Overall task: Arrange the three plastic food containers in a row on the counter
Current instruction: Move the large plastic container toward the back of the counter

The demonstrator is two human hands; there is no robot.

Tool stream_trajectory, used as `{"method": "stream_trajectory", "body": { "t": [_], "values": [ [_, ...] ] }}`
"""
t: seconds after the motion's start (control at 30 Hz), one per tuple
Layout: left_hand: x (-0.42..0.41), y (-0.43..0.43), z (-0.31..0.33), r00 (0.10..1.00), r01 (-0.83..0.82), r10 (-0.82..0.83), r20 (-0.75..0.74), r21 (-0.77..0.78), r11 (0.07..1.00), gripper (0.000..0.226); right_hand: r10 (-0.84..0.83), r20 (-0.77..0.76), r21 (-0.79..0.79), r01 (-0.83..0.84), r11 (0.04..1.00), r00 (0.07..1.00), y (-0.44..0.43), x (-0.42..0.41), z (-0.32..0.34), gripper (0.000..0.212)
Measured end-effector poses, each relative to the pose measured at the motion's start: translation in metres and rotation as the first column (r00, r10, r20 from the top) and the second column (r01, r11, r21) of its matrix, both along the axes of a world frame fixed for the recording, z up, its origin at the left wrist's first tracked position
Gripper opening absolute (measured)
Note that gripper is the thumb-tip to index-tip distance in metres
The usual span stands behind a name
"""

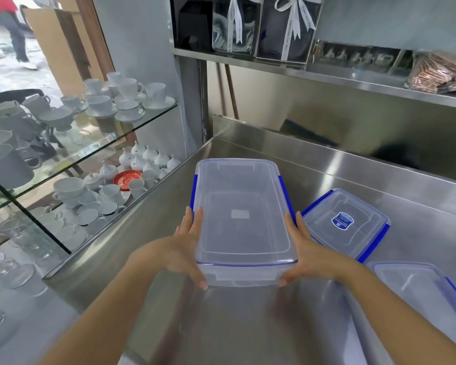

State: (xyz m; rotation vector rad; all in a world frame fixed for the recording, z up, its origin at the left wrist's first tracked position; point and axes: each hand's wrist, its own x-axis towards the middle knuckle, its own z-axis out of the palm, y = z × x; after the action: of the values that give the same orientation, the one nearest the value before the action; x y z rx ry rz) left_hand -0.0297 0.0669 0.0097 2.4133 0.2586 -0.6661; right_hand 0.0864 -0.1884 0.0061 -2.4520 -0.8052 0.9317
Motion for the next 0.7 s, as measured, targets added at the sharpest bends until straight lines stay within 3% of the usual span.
{"method": "stream_trajectory", "body": {
  "t": [0.13,0.3,0.4,0.5,0.6,0.7],
  "values": [
    [0.014,0.017,-0.011,0.975,-0.065,0.081,0.207,-0.083,0.994,0.138,-0.084,0.023,0.076,0.082,0.994,0.996,0.010,0.010,-0.007,0.137],
    [0.052,0.049,-0.018,0.909,-0.164,0.166,0.381,-0.039,0.986,0.112,-0.190,0.055,0.137,0.181,0.974,0.980,0.039,0.032,-0.010,0.132],
    [0.077,0.062,-0.026,0.812,-0.243,0.163,0.561,0.070,0.967,0.082,-0.245,0.075,0.183,0.228,0.956,0.967,0.060,0.047,-0.011,0.125],
    [0.099,0.062,-0.025,0.770,-0.283,0.079,0.633,0.228,0.932,0.066,-0.296,0.082,0.226,0.271,0.936,0.952,0.075,0.063,-0.013,0.120],
    [0.121,0.067,-0.030,0.831,-0.190,-0.043,0.554,0.356,0.915,0.076,-0.324,0.109,0.228,0.294,0.928,0.940,0.083,0.080,-0.015,0.118],
    [0.141,0.071,-0.032,0.906,-0.106,-0.068,0.418,0.379,0.919,0.115,-0.346,0.113,0.217,0.317,0.923,0.931,0.086,0.097,-0.016,0.116]
  ]
}}
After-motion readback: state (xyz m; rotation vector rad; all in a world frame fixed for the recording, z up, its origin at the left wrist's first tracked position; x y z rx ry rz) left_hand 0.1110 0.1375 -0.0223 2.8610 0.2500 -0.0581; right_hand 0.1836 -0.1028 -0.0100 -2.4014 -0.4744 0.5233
